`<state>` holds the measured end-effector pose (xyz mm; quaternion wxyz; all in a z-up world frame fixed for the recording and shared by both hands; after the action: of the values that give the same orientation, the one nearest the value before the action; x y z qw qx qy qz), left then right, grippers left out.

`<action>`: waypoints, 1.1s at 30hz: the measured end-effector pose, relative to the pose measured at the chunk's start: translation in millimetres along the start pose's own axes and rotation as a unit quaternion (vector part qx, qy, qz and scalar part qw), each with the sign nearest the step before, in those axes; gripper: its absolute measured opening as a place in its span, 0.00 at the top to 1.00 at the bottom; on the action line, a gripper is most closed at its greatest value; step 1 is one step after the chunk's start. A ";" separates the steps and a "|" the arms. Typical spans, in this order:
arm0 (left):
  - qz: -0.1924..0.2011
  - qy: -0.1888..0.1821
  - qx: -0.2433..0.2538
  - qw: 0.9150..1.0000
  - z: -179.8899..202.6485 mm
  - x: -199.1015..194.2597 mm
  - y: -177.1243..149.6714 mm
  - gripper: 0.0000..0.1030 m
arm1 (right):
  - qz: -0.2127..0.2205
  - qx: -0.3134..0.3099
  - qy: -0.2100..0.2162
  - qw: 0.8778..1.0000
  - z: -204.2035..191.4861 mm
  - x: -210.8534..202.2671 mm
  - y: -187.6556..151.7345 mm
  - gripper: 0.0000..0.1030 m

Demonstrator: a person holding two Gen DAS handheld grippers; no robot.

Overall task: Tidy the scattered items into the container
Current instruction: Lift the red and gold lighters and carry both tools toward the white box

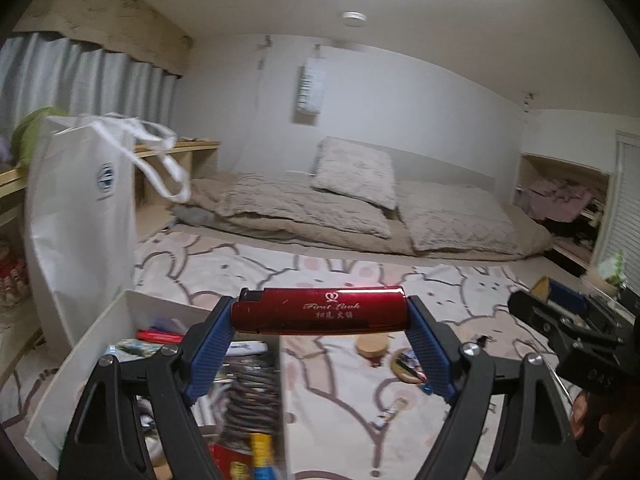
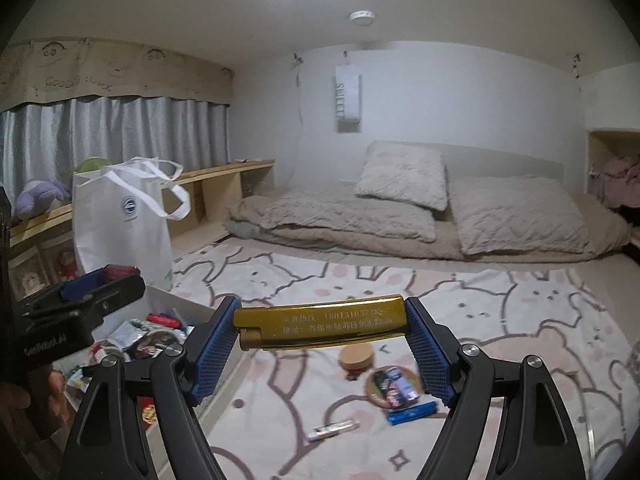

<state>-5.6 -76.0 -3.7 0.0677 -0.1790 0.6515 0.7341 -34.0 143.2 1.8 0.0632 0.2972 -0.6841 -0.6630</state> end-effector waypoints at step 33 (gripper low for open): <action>-0.027 0.075 -0.125 0.989 -143.9 6.4 -15.3 0.19 | -0.182 -0.283 0.157 0.929 -180.5 109.5 -60.6 0.21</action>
<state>18.8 -215.9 -32.8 0.0155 -0.2582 0.5527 0.7922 -17.0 -64.1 -68.8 0.1294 0.4866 -0.3837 -0.7741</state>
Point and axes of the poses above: each gripper's, at about its wrist camera, not at the fingertips, and x roughly the way its jaws point, z to its right, y to its top, the point moved 4 cm from there along x, roughly the way its jaws point, and after that the axes turned 9 degrees about y, right-handed, at the moved point
